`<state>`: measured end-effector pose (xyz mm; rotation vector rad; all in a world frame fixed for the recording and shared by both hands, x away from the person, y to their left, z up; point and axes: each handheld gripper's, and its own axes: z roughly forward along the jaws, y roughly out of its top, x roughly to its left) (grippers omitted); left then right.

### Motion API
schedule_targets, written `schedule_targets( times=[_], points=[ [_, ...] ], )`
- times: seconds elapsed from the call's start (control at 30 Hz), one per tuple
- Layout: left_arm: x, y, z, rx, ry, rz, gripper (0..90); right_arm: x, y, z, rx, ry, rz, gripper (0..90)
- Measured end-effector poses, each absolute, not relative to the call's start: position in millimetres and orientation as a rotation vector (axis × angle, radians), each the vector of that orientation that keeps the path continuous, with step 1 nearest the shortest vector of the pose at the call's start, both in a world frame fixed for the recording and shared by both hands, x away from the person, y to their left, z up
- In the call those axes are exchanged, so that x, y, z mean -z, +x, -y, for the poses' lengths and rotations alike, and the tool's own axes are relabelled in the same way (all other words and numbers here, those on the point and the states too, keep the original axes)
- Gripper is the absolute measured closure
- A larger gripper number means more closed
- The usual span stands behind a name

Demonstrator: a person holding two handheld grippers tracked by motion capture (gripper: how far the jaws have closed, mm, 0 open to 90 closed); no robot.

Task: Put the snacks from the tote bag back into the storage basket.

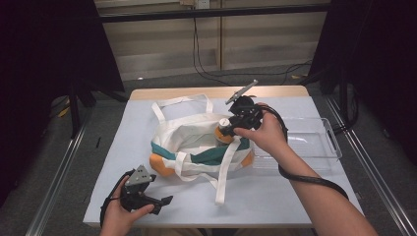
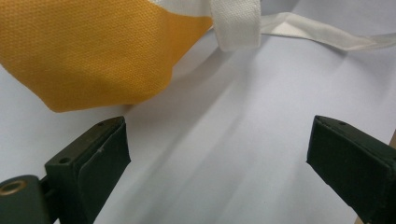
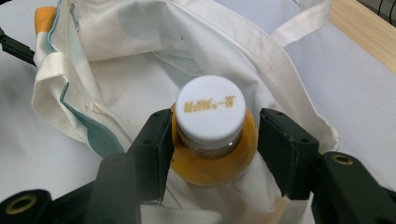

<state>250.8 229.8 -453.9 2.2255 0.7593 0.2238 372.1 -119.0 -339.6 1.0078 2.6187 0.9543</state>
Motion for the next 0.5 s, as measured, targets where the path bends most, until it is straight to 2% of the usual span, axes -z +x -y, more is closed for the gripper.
schedule_targets(
  times=[0.5],
  points=[
    [454.7,250.9,-228.3,-0.220,2.239,-0.752,5.6,337.8,375.9,115.7,-0.955,1.034,-2.637,51.2]
  ],
)
